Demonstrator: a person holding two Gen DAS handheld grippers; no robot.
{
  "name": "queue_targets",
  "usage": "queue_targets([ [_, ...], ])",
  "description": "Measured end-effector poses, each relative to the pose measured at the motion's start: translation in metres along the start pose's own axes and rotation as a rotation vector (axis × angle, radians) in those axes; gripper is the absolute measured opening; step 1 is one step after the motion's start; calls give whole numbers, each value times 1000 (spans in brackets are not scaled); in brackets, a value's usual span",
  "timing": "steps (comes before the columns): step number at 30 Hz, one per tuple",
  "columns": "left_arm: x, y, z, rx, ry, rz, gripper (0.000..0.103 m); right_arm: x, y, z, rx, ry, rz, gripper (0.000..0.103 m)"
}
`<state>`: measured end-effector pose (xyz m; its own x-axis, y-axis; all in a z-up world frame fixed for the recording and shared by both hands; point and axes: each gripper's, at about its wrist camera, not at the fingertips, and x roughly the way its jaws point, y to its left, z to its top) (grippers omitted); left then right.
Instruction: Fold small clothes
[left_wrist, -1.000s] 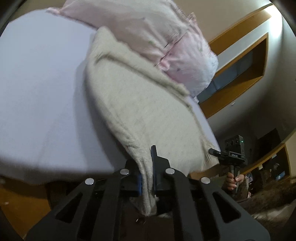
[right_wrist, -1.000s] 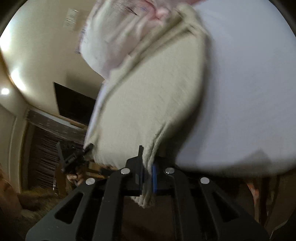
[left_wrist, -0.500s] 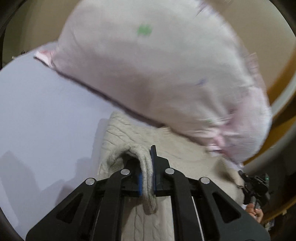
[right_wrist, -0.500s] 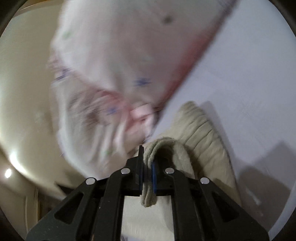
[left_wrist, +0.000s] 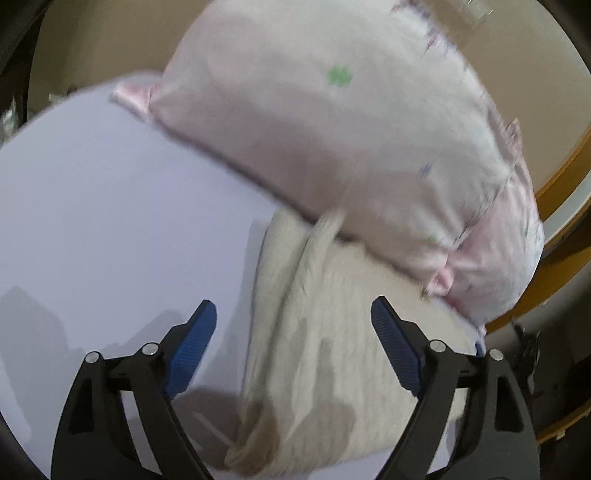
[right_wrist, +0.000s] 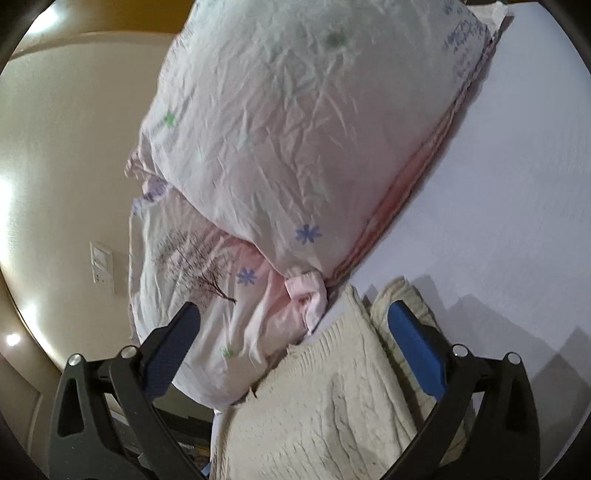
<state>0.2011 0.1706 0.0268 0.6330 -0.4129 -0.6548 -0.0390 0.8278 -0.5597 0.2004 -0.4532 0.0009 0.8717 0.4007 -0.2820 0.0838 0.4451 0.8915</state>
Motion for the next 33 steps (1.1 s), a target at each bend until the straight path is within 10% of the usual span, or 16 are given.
queue_targets([
  [12,22,13,-31,-188,132,-155,17,15,0,-7,5,108,30,101],
  [22,51,-195,-29,67,143,-651,15,-23,21,15,-111,31,53,101],
  [29,168,-306,-100,214,512,-639,16,-45,8,40,-161,-3,-88,101],
  [32,129,-285,-81,227,385,-724,18,-41,2,46,-128,84,-74,101],
  [33,115,-273,-73,226,329,-706,33,-37,1,45,-126,117,-73,101],
])
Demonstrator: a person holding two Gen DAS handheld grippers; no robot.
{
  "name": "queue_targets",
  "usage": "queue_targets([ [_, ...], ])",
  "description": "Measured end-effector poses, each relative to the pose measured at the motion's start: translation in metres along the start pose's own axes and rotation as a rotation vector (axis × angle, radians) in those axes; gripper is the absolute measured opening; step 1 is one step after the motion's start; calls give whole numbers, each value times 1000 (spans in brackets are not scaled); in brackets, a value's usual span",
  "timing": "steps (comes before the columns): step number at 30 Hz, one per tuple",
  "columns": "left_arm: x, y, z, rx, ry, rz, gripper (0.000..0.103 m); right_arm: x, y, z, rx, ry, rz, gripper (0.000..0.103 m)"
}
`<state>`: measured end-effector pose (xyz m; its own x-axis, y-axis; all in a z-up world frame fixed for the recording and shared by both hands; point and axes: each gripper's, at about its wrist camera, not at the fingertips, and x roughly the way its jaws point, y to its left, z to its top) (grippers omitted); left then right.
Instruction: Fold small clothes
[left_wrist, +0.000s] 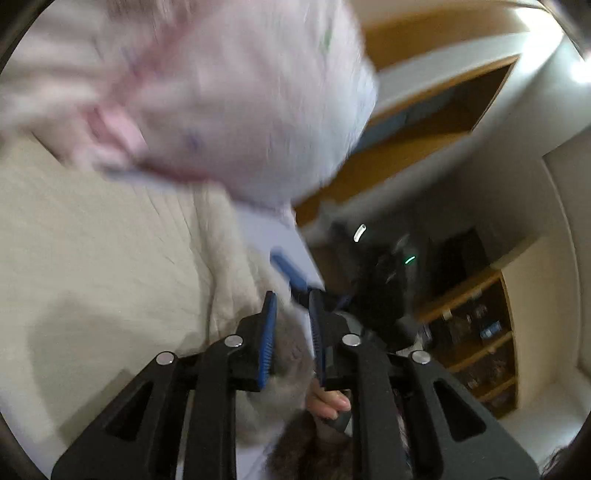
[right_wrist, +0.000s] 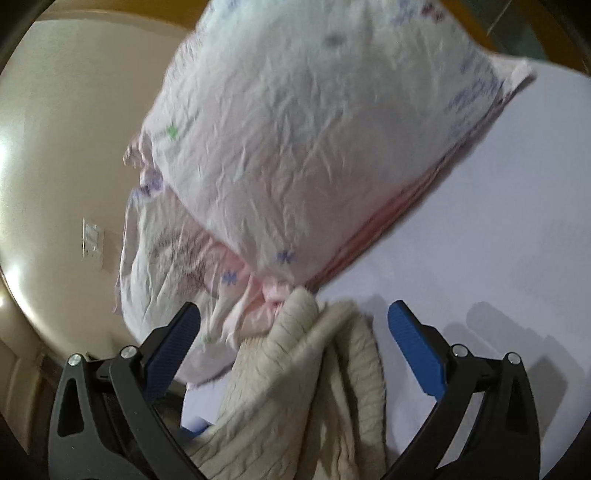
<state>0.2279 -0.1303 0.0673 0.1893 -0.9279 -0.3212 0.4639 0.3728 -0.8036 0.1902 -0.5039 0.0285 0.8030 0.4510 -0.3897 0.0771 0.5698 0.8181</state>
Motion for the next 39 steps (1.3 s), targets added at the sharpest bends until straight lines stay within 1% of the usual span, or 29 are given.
queue_targets([
  [1,-20,1,1,9,-49,62,51,6,0,-1,3,42,1,101],
  [2,-43,4,0,24,-100,175,57,16,-2,-4,17,110,-10,101],
  [3,-61,7,-2,40,-133,263,59,23,-4,-6,30,157,-22,101],
  [4,-72,11,-4,52,-149,324,60,29,-5,-9,43,194,-35,101],
  [5,-82,19,-8,45,-145,381,61,31,-6,-11,50,204,-57,101],
  [6,-87,27,-11,25,-134,409,62,27,-4,-13,35,176,-78,101],
  [8,-89,40,-22,-29,-93,421,63,13,12,-17,-52,109,-95,101],
  [10,-79,48,-30,-55,-58,432,67,14,20,-19,-104,107,-143,101],
  [11,-68,50,-29,-58,-34,448,67,21,17,-18,-86,134,-160,101],
  [13,-49,50,-30,-45,10,479,74,39,7,-21,-40,224,-171,101],
  [15,-42,54,-33,-43,31,503,78,59,-6,-30,3,312,-217,101],
  [16,-40,55,-32,-45,38,509,80,64,-9,-34,8,328,-225,101],
  [17,-41,60,-33,-60,40,500,80,62,-6,-35,-15,313,-229,101],
  [18,-41,62,-33,-79,40,479,80,63,-4,-37,-18,321,-232,97],
  [20,-35,70,-33,-124,34,417,79,65,-3,-45,-35,332,-208,60],
  [21,-32,68,-32,-115,22,417,71,65,-2,-50,-55,328,-217,54],
  [23,-34,69,-30,-98,24,411,56,60,0,-58,-62,312,-184,41],
  [24,-42,66,-27,-89,13,386,46,57,3,-60,-69,303,-164,40],
  [26,-68,58,-27,-50,-7,359,42,52,15,-65,-83,305,-81,36],
  [28,-96,50,-31,13,-53,374,42,54,31,-74,-115,332,1,35],
  [29,-120,45,-36,59,-91,396,42,59,43,-82,-151,352,36,36],
  [30,-133,43,-39,89,-109,422,43,67,53,-91,-186,371,51,38],
  [31,-146,43,-43,128,-115,487,46,75,61,-100,-226,389,47,46],
  [32,-154,44,-46,151,-111,553,48,84,70,-109,-285,399,-4,51],
  [34,-169,51,-53,161,-117,699,50,83,78,-114,-357,324,-140,55],
  [35,-175,51,-56,154,-130,717,50,68,79,-113,-347,269,-136,60],
  [36,-185,48,-61,156,-169,726,50,54,77,-112,-319,244,-84,63],
  [37,-192,44,-64,164,-200,726,54,38,79,-114,-287,227,-11,64],
  [39,-199,31,-68,191,-243,699,60,26,85,-123,-313,254,19,64],
])
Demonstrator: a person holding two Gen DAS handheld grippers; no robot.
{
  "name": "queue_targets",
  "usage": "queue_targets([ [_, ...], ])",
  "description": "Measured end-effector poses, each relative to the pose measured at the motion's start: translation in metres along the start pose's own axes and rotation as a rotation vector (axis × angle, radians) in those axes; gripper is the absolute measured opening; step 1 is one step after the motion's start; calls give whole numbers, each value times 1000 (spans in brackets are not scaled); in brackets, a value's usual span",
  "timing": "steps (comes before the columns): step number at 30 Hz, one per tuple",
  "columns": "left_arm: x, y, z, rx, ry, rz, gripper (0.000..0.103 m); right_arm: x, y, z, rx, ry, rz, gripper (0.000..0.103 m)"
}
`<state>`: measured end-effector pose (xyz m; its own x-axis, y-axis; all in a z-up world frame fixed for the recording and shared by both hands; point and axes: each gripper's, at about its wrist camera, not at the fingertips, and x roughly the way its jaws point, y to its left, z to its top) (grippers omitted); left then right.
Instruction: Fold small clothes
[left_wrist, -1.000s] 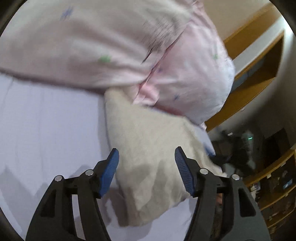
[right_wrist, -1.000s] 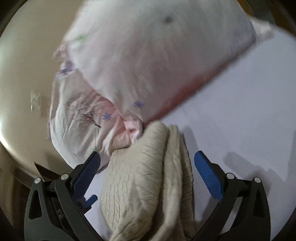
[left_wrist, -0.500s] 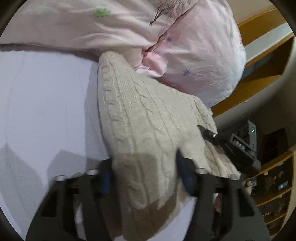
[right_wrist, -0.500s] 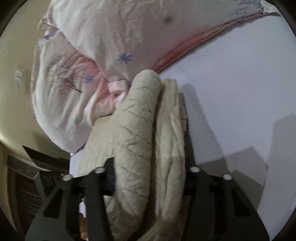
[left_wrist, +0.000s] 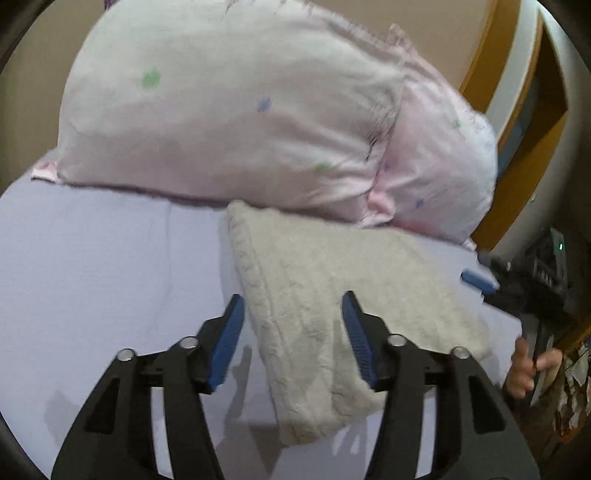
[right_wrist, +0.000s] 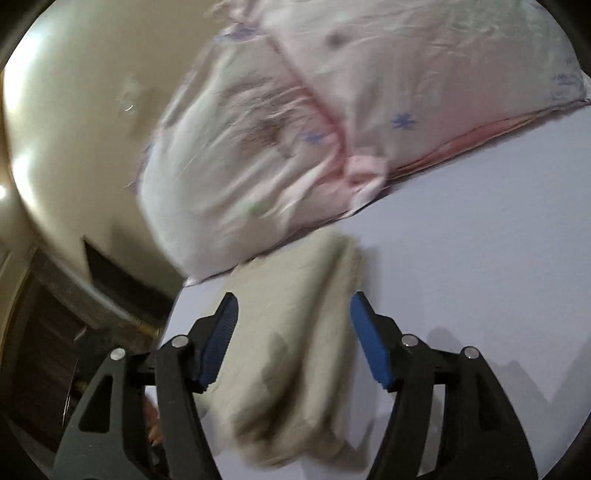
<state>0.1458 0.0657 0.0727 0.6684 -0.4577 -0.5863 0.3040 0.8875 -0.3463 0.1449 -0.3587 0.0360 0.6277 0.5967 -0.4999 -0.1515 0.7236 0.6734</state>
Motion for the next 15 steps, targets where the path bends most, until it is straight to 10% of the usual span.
queue_targets([
  [2,-5,-10,0,18,-24,-34,63,17,18,-14,-53,92,-18,57],
  [4,-1,-22,-2,39,-16,-63,65,39,25,-25,-74,171,-26,10],
  [5,0,-26,-4,45,-5,-71,65,48,27,-31,-101,191,-95,8],
  [12,-20,-23,-31,49,29,-77,65,36,2,-42,-39,128,-169,12],
  [15,-27,-22,-47,55,55,-21,80,22,22,-52,-124,91,-184,46],
])
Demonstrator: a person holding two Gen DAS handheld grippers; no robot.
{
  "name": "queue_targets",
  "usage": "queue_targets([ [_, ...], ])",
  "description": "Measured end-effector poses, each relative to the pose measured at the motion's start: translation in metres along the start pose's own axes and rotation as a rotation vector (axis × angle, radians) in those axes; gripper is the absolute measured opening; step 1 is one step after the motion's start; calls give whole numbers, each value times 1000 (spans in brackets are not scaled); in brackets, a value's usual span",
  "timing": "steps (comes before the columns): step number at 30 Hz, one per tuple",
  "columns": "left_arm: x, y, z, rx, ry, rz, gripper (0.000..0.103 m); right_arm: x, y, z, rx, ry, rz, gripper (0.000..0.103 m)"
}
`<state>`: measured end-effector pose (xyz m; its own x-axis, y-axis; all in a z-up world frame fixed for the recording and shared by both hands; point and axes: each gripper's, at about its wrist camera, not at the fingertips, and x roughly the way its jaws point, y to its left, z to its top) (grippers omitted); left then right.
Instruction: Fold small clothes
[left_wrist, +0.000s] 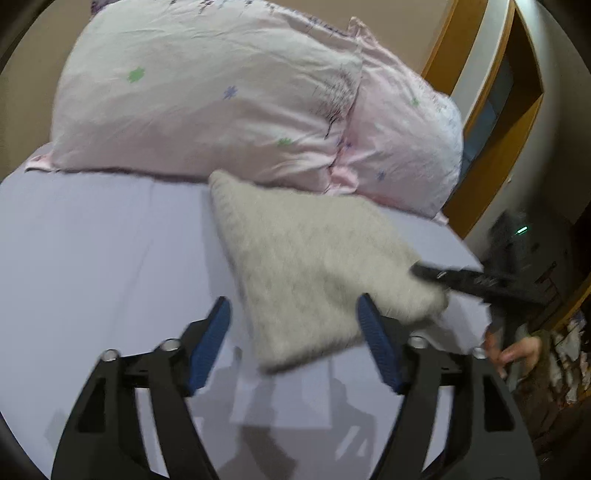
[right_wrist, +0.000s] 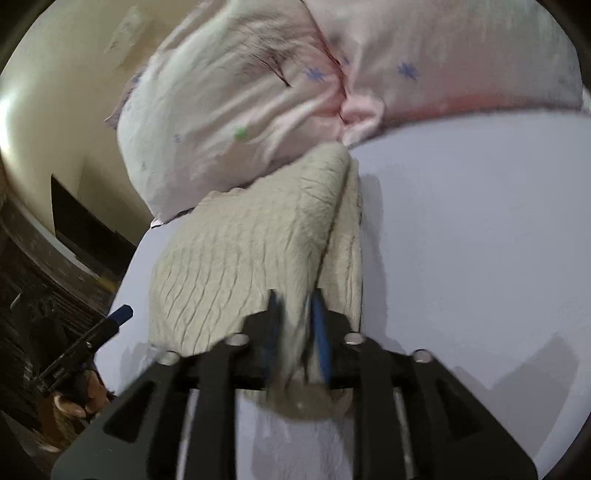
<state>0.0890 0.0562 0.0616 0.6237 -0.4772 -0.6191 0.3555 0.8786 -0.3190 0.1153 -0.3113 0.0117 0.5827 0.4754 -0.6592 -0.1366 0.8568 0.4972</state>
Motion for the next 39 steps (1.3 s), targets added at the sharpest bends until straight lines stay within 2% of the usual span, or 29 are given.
queue_targets([
  [1,-2,-2,-5,8,2,27,86,-13,4,-4,-31,-28,-18,78],
  [2,-4,-4,-11,24,6,76,89,-22,7,-10,-57,-54,-47,101],
  [4,-4,-9,-19,48,14,157,99,-38,10,-21,-100,-91,-98,101],
  [5,-2,-11,-22,61,26,202,101,-43,14,-30,-128,-96,-129,101],
  [7,4,-15,-29,75,56,269,102,-44,18,-44,-142,-65,-186,101],
  [9,14,-17,-34,78,96,301,102,-38,20,-55,-139,-11,-226,101],
  [12,27,-18,-38,69,150,309,102,-22,25,-63,-117,46,-272,101],
  [15,35,-23,-41,87,171,324,102,-5,30,-67,-97,83,-302,101],
  [20,45,-26,-44,104,202,368,102,12,43,-73,-143,76,-408,101],
  [24,46,-27,-43,102,206,375,102,19,51,-79,-192,74,-487,101],
  [39,45,-27,-43,103,206,376,102,20,52,-79,-200,73,-489,101],
])
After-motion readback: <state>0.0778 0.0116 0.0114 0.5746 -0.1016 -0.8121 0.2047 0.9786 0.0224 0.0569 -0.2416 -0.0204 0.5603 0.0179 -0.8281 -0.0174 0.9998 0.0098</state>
